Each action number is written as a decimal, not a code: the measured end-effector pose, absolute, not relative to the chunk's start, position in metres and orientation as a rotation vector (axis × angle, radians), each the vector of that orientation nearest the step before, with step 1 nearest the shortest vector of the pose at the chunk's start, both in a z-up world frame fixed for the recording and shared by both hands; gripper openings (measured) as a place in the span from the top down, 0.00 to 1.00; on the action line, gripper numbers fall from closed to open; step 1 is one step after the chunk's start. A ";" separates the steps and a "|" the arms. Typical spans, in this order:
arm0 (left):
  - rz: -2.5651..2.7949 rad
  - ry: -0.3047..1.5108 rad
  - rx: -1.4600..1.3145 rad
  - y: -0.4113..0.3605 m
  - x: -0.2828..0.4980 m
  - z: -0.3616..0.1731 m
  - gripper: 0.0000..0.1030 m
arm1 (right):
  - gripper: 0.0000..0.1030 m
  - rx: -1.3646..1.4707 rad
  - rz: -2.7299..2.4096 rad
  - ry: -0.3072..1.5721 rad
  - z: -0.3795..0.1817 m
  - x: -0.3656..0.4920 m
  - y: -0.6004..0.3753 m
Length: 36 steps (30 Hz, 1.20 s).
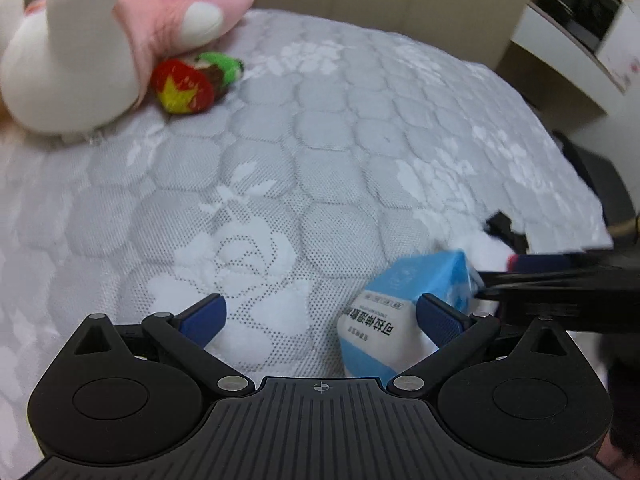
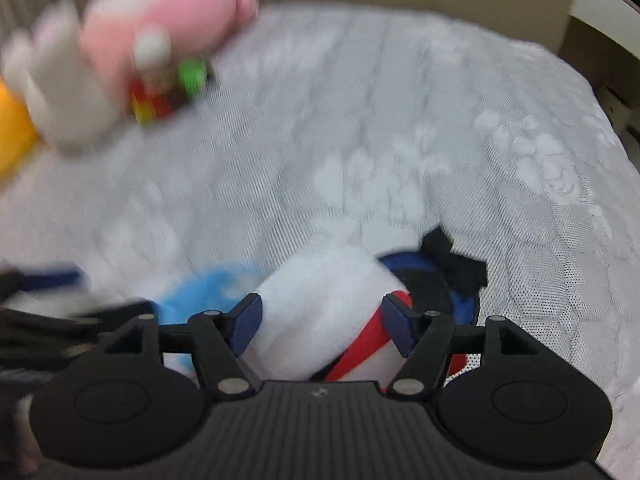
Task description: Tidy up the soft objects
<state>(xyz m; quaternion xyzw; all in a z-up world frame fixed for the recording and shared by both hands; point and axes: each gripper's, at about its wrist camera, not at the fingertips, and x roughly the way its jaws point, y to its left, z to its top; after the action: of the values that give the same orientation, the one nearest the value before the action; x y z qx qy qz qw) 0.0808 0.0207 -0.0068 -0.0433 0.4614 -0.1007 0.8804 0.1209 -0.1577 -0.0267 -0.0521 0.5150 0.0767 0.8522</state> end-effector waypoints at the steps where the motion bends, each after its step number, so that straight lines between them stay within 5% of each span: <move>1: -0.225 0.958 -0.078 0.018 0.078 -0.006 0.00 | 0.34 -0.156 0.156 1.075 -0.031 0.122 -0.154; 3: -0.250 0.959 -0.069 0.014 0.077 -0.005 0.00 | 0.50 -0.262 0.153 1.030 -0.032 0.119 -0.147; 5: -0.262 0.965 -0.066 0.011 0.079 -0.006 0.00 | 0.77 -0.324 0.151 1.007 -0.028 0.118 -0.145; 7: -0.264 0.975 -0.061 0.010 0.082 -0.009 0.00 | 0.87 -0.255 0.160 0.999 -0.017 0.117 -0.151; 15: -0.278 0.986 -0.041 0.005 0.079 -0.010 0.00 | 0.80 0.106 0.222 0.990 0.052 0.121 -0.195; 18: -0.290 0.988 -0.006 -0.002 0.077 -0.010 0.00 | 0.65 0.229 0.219 1.105 0.039 0.123 -0.205; 24: -0.268 0.998 0.008 -0.001 0.077 -0.012 0.00 | 0.63 0.466 0.112 1.214 -0.019 0.124 -0.214; 33: -0.245 1.032 -0.035 0.005 0.086 -0.019 0.00 | 0.66 0.299 0.055 1.086 -0.046 0.143 -0.171; 36: -0.226 1.057 -0.056 0.011 0.090 -0.024 0.00 | 0.83 0.322 0.075 1.055 -0.036 0.145 -0.173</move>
<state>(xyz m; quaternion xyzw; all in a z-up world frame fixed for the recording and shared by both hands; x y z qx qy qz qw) 0.0903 0.0112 -0.0241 -0.0267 0.5032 -0.1074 0.8570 0.1448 -0.1728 -0.0356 0.1531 0.5010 0.0356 0.8511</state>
